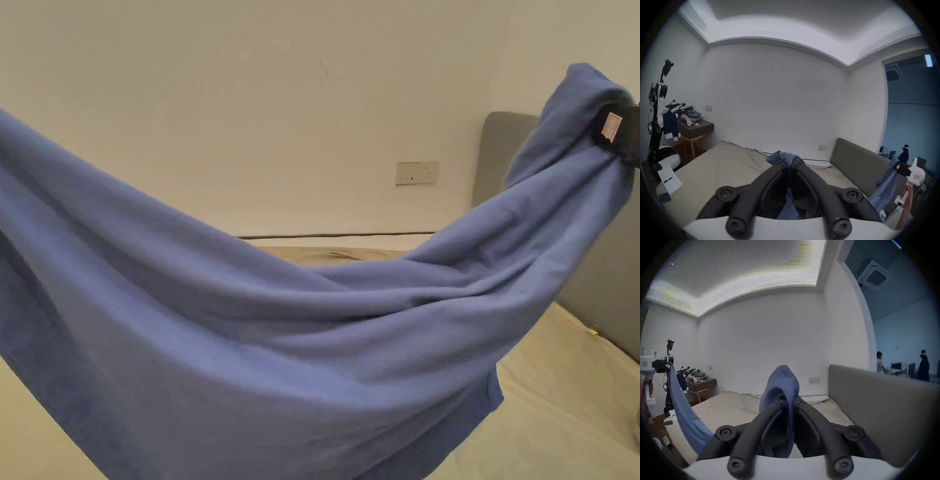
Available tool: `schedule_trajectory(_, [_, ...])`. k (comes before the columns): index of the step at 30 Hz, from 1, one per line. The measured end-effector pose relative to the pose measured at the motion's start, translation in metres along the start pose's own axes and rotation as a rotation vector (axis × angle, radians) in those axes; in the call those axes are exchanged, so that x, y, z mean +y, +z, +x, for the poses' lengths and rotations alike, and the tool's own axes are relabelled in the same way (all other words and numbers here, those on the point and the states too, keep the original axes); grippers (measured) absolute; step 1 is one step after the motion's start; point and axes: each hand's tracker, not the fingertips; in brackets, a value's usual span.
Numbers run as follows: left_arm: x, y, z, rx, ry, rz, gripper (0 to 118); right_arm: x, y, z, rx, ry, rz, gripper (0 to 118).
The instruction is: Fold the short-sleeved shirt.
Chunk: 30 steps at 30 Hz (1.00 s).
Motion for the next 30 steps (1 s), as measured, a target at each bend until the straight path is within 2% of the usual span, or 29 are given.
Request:
schedule_trajectory(1, [0.012, -0.019, -0.003, 0.033, -0.006, -0.005, 3, 0.012, -0.021, 0.000, 0.001, -0.001, -0.007, 7])
schedule_trajectory(2, [0.023, -0.040, -0.005, 0.068, 0.003, -0.020, 3, 0.024, -0.036, 0.009, -0.044, -0.002, -0.020, 7])
schedule_trajectory(4, [0.042, -0.091, -0.009, 0.115, 0.016, -0.033, 3, 0.045, -0.081, 0.015, -0.048, -0.013, -0.045, 7])
schedule_trajectory(8, [0.067, -0.172, -0.023, 0.153, 0.083, -0.029, 3, 0.078, -0.169, 0.018, -0.043, -0.013, -0.067, 7])
schedule_trajectory(9, [0.069, -0.193, -0.025, 0.164, 0.091, -0.027, 3, 0.085, -0.193, 0.016, -0.075, -0.016, -0.093, 7])
schedule_trajectory(13, [0.053, -0.267, -0.028, 0.339, -0.032, -0.054, 3, 0.083, -0.266, 0.004, -0.149, 0.055, -0.127, 7])
schedule_trajectory(16, [0.015, -0.313, -0.043, 0.349, -0.066, -0.122, 3, 0.056, -0.313, 0.002, -0.176, 0.070, -0.159, 7])
schedule_trajectory(21, [-0.091, -0.350, -0.068, 0.322, -0.039, -0.272, 3, -0.052, -0.360, 0.011, -0.178, -0.001, -0.286, 7])
schedule_trajectory(26, [-0.239, -0.366, -0.121, 0.328, 0.092, -0.490, 3, -0.228, -0.365, 0.021, -0.175, -0.087, -0.490, 7])
schedule_trajectory(28, [-0.298, -0.367, -0.142, 0.351, 0.121, -0.605, 3, -0.298, -0.356, 0.022, -0.160, -0.134, -0.570, 7])
schedule_trajectory(30, [-0.351, -0.360, -0.161, 0.349, 0.209, -0.719, 3, -0.363, -0.340, 0.020, -0.163, -0.165, -0.661, 7])
